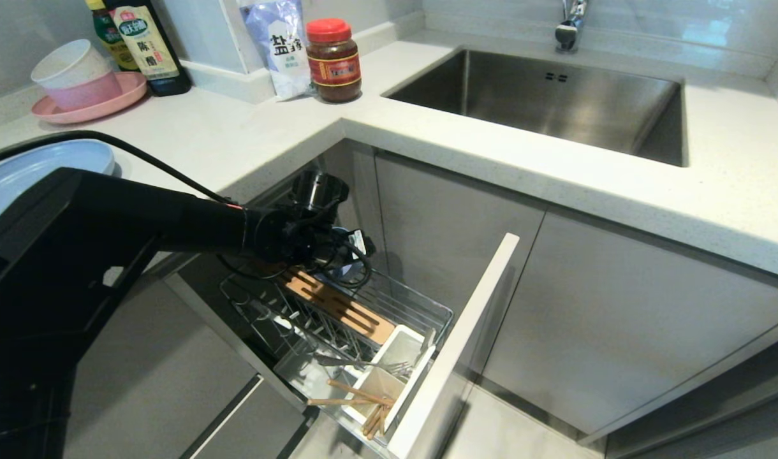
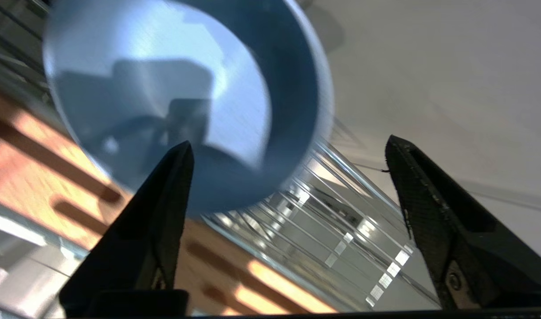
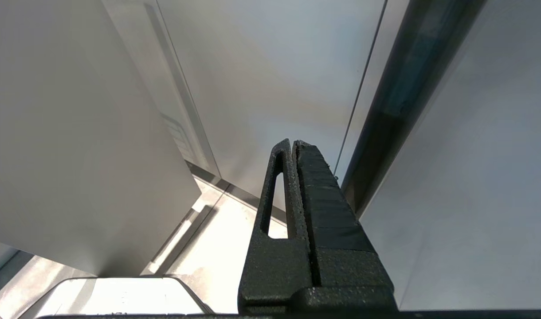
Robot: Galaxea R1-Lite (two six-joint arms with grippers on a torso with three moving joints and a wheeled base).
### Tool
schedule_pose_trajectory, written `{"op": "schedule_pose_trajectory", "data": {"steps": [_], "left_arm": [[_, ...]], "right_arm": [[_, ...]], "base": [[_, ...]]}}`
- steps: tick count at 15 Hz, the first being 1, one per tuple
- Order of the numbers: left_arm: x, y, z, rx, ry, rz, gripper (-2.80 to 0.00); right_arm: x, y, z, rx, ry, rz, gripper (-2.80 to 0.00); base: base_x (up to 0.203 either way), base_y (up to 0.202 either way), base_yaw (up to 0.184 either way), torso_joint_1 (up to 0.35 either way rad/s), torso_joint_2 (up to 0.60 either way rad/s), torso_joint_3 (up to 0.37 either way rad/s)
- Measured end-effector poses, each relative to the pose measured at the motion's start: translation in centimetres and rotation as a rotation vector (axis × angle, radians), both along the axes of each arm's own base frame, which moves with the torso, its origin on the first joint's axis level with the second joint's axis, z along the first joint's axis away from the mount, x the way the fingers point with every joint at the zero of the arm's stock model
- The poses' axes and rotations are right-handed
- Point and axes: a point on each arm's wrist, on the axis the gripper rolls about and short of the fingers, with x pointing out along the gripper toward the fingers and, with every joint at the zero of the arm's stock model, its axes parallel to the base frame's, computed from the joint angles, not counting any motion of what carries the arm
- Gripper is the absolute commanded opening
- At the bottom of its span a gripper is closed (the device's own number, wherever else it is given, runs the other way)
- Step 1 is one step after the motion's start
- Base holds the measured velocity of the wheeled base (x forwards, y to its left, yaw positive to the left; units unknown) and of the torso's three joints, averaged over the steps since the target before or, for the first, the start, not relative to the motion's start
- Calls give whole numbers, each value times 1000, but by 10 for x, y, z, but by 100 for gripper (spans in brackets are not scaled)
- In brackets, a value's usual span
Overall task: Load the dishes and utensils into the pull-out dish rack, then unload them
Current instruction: Take the bowl out of the cupboard
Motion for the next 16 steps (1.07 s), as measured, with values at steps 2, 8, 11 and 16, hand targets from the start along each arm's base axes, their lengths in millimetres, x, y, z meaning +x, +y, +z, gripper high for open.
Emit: {"op": "schedule_pose_trajectory", "data": {"steps": [2, 8, 11, 16], "left_arm": [[8, 4, -4, 8, -1, 7, 0], [20, 7, -7, 2, -12, -6, 0], [21, 5, -9, 1, -10, -10, 0], [22, 5, -10, 1, -10, -10, -280]], "right_arm": [[0, 0, 0, 0, 0, 0, -280], [0, 0, 0, 0, 0, 0, -280], [0, 0, 0, 0, 0, 0, -280], [0, 0, 0, 0, 0, 0, -280]], "base": [[0, 0, 0, 0, 0, 0], [0, 0, 0, 0, 0, 0], [0, 0, 0, 0, 0, 0], [0, 0, 0, 0, 0, 0]]}}
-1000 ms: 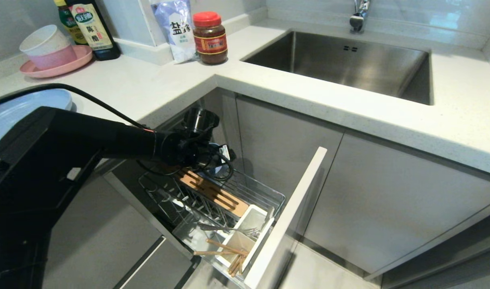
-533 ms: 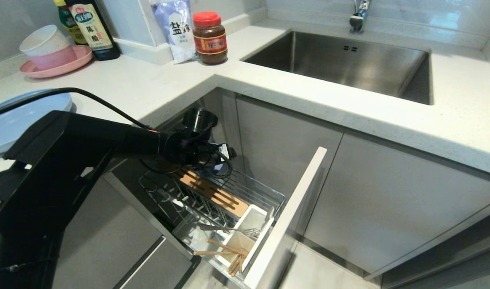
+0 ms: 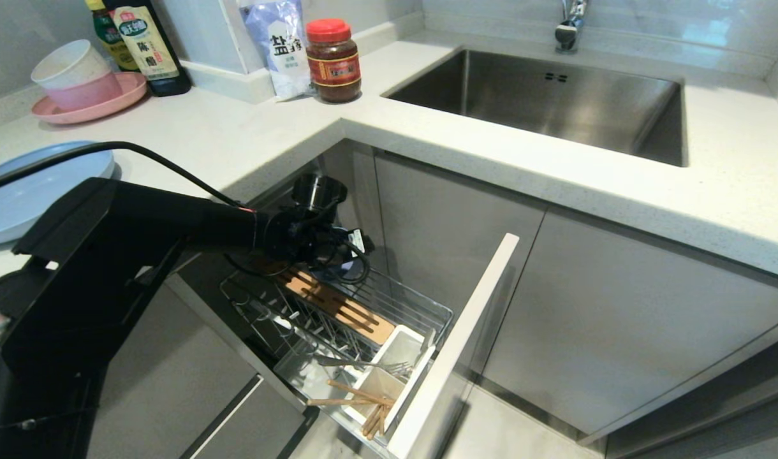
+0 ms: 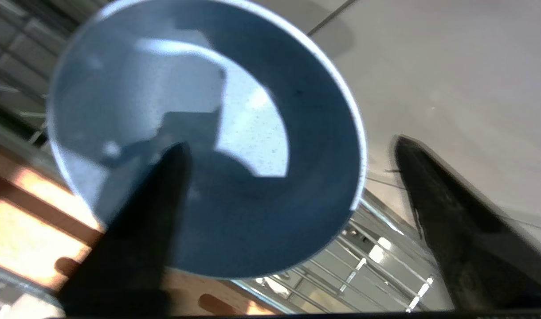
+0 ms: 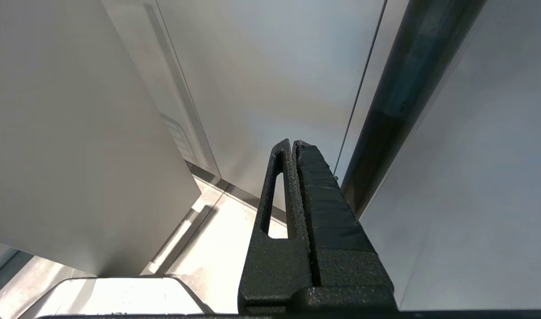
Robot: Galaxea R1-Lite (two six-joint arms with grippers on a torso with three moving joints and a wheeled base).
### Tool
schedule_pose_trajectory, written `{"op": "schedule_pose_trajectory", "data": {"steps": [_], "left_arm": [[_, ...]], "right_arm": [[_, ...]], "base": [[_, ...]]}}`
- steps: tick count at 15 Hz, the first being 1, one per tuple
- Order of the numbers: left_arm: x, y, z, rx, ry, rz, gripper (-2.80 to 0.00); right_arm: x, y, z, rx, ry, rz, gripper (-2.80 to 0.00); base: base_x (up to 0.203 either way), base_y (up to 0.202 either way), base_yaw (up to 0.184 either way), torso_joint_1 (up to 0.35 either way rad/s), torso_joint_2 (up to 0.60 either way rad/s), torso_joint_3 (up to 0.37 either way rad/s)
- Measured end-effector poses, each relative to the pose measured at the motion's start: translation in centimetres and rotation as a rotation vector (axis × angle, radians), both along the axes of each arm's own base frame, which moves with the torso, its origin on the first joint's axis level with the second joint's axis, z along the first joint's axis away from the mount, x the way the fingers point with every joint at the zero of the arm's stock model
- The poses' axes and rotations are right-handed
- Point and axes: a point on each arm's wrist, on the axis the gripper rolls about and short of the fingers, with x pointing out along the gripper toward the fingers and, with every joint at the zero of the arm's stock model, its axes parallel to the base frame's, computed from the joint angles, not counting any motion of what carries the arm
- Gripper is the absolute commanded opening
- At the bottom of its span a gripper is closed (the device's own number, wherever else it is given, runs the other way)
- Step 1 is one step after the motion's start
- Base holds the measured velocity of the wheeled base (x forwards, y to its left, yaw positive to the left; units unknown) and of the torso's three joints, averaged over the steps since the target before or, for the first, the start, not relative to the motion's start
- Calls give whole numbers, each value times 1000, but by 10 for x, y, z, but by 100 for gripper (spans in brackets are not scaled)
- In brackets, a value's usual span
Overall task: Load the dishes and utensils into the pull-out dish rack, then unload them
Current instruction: Take the bowl out of the cupboard
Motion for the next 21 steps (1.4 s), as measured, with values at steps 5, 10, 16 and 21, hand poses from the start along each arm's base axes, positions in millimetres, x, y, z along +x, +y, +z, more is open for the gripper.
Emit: {"op": "schedule_pose_trajectory", "data": {"steps": [5, 10, 16, 21], "left_arm": [[1, -1, 1, -3, -4, 1, -280], [0, -3, 1, -4, -6, -3, -280], [-6, -7, 8, -9, -11, -10, -280], [-34, -17, 34, -46, -37, -38, -280]], "right_arm": [[0, 0, 0, 0, 0, 0, -280], [0, 0, 0, 0, 0, 0, -280], [0, 0, 0, 0, 0, 0, -280], [0, 0, 0, 0, 0, 0, -280]], "base": [[0, 0, 0, 0, 0, 0], [0, 0, 0, 0, 0, 0], [0, 0, 0, 0, 0, 0], [0, 0, 0, 0, 0, 0]]}}
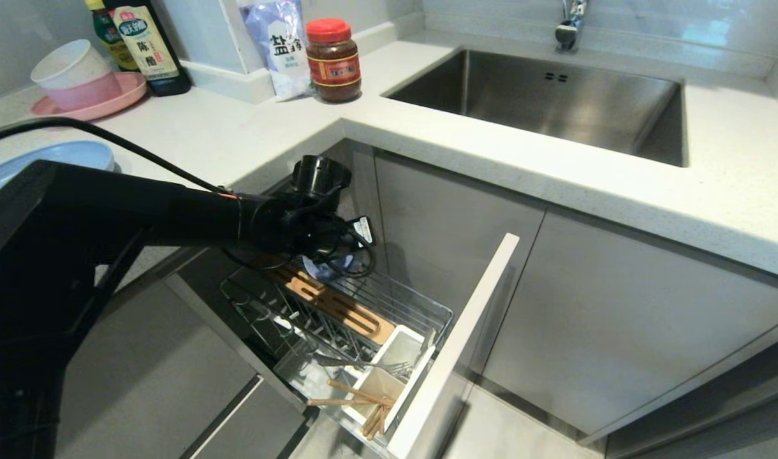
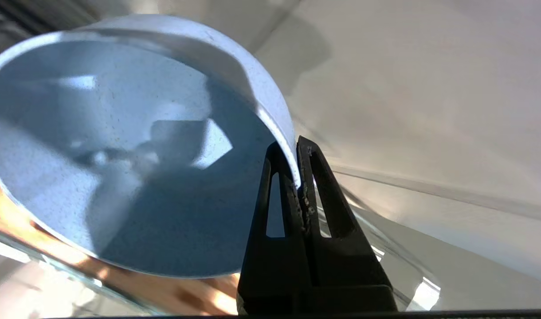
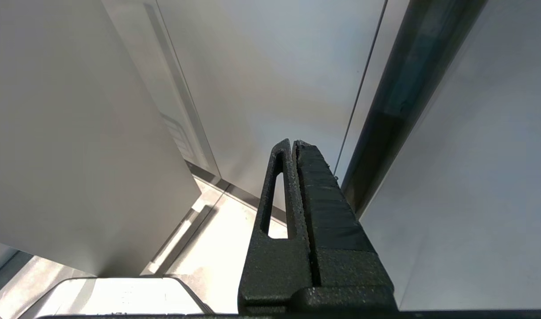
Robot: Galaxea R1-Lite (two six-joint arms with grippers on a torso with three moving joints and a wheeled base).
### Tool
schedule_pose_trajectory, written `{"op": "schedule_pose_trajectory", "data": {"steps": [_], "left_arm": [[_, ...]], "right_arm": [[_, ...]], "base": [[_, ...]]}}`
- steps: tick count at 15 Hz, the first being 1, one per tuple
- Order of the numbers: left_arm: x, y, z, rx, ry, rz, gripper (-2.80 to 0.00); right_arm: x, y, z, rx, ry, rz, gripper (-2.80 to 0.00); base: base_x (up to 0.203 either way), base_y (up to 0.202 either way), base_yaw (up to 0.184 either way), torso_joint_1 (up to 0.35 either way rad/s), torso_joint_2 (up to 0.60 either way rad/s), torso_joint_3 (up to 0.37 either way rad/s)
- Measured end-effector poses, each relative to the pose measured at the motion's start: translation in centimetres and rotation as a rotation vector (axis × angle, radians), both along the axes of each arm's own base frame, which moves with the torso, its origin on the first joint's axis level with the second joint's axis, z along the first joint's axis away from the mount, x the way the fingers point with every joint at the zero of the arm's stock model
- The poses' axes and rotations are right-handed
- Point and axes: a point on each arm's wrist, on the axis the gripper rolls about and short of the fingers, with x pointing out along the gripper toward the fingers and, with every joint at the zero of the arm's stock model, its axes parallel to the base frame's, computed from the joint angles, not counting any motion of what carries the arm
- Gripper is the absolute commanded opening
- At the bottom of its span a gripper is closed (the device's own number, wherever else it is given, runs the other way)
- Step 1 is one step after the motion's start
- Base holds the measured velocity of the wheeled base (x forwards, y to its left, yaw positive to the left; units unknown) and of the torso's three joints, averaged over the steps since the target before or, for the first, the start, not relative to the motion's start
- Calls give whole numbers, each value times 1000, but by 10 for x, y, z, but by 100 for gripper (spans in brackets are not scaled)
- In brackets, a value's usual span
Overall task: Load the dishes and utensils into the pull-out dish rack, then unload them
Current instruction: Take the bowl out of the cupboard
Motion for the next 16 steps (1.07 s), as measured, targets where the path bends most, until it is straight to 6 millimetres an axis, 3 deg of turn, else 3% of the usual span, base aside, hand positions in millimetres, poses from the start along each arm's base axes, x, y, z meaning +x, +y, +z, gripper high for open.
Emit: {"op": "schedule_pose_trajectory", "data": {"steps": [5, 8, 11, 16], "left_arm": [[-48, -12, 34, -33, -42, -79, -280], [-83, -5, 69, -70, -106, -117, -280], [-128, 11, 113, -126, -210, -157, -280], [-205, 59, 174, -158, -435, -204, -280]], "right_arm": [[0, 0, 0, 0, 0, 0, -280], [0, 0, 0, 0, 0, 0, -280], [0, 0, 0, 0, 0, 0, -280], [0, 0, 0, 0, 0, 0, -280]], "base": [[0, 0, 0, 0, 0, 0], [0, 0, 0, 0, 0, 0], [0, 0, 0, 0, 0, 0], [0, 0, 0, 0, 0, 0]]}}
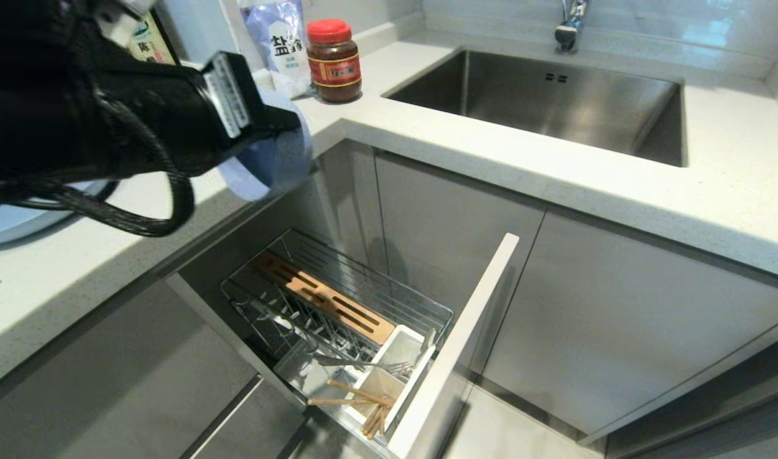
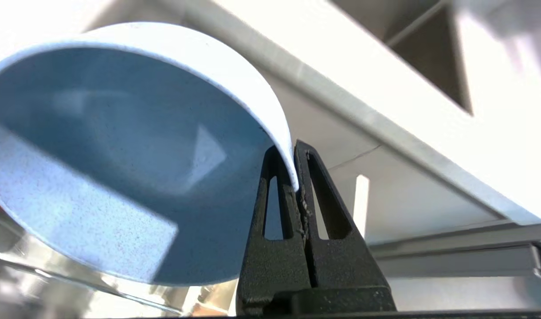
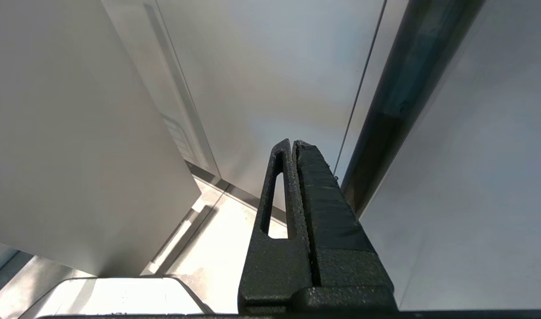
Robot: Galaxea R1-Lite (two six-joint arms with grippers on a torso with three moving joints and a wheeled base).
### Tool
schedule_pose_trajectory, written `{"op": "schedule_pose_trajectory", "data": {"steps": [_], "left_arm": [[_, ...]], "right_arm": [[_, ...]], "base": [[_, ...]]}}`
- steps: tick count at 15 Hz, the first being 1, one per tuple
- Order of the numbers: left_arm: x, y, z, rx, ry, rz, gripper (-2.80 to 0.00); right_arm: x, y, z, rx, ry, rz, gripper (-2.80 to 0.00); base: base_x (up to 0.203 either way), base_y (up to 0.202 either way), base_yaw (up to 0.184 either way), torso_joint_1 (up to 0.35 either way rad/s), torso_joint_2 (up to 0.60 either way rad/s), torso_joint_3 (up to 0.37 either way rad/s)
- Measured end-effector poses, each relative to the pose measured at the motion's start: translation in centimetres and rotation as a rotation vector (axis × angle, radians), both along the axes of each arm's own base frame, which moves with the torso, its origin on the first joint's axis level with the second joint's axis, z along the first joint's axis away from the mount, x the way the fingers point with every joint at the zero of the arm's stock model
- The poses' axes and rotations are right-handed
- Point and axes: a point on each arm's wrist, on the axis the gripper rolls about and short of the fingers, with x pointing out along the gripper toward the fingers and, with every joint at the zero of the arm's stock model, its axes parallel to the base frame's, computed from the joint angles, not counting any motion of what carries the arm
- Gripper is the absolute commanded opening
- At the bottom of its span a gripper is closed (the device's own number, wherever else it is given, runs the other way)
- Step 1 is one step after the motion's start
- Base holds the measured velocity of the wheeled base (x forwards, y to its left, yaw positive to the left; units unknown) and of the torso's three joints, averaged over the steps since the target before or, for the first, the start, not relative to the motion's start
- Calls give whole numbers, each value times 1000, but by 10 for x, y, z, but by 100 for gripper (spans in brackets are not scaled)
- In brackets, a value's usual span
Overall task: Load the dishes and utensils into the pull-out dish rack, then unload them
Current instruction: Take the bowl out of the cupboard
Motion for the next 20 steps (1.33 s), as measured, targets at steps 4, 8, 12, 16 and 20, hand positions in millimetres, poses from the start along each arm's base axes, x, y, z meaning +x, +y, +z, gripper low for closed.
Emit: {"op": "schedule_pose_trajectory", "data": {"steps": [4, 8, 12, 16, 20], "left_arm": [[-21, 50, 29, -4, -139, 150, -280], [-27, 98, 52, 2, -217, 436, -280], [-26, 136, 61, 89, -249, 747, -280], [-26, 165, 71, 146, -179, 925, -280], [-16, 182, 67, 235, 93, 930, -280]], "right_arm": [[0, 0, 0, 0, 0, 0, -280], [0, 0, 0, 0, 0, 0, -280], [0, 0, 0, 0, 0, 0, -280], [0, 0, 0, 0, 0, 0, -280], [0, 0, 0, 0, 0, 0, -280]], "base": [[0, 0, 0, 0, 0, 0], [0, 0, 0, 0, 0, 0], [0, 0, 0, 0, 0, 0], [0, 0, 0, 0, 0, 0], [0, 0, 0, 0, 0, 0]]}}
